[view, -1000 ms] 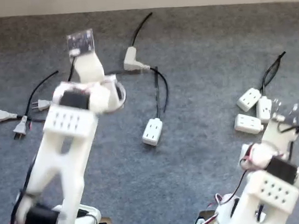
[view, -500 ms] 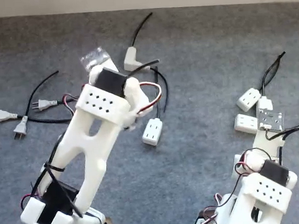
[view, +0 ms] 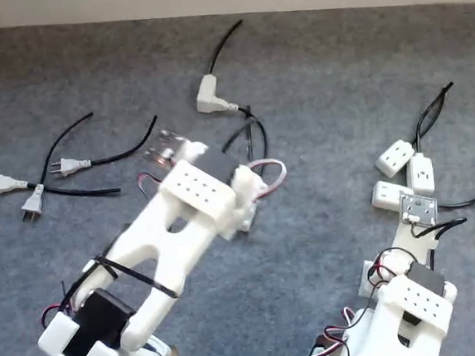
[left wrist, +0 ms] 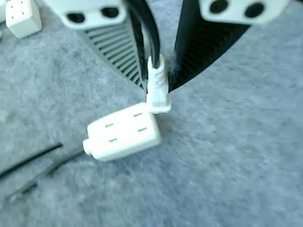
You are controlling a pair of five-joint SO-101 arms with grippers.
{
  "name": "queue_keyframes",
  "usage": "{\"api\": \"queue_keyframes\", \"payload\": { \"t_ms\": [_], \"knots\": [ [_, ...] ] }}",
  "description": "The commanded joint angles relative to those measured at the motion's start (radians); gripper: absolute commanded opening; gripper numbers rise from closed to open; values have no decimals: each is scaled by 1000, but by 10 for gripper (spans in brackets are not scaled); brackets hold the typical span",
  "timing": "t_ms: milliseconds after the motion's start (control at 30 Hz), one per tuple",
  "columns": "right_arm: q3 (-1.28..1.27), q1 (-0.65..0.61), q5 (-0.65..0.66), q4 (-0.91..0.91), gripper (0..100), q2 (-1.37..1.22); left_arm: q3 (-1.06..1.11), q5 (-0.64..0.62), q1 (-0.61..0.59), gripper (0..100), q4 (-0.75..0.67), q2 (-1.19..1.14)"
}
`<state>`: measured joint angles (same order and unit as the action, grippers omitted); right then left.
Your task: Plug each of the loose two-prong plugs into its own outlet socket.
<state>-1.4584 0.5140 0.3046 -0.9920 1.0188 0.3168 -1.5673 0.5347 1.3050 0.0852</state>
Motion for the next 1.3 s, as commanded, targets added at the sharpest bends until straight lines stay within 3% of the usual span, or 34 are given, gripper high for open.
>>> {"api": "queue_keyframes", "payload": {
  "t_ms": [0,133,400,600,1267],
  "knots": [
    [1,7,-32,35,8,-4,58,-8,41,7,-198,2],
    [-1,8,-29,45,8,-8,110,-8,27,8,-305,2],
    [-1,8,-29,45,8,-10,119,-9,-19,8,-313,2],
    [-13,8,-29,47,8,-4,99,-109,-21,10,-215,13],
    [-13,8,-29,47,8,-4,77,-117,-44,8,-166,2]
  ]
}}
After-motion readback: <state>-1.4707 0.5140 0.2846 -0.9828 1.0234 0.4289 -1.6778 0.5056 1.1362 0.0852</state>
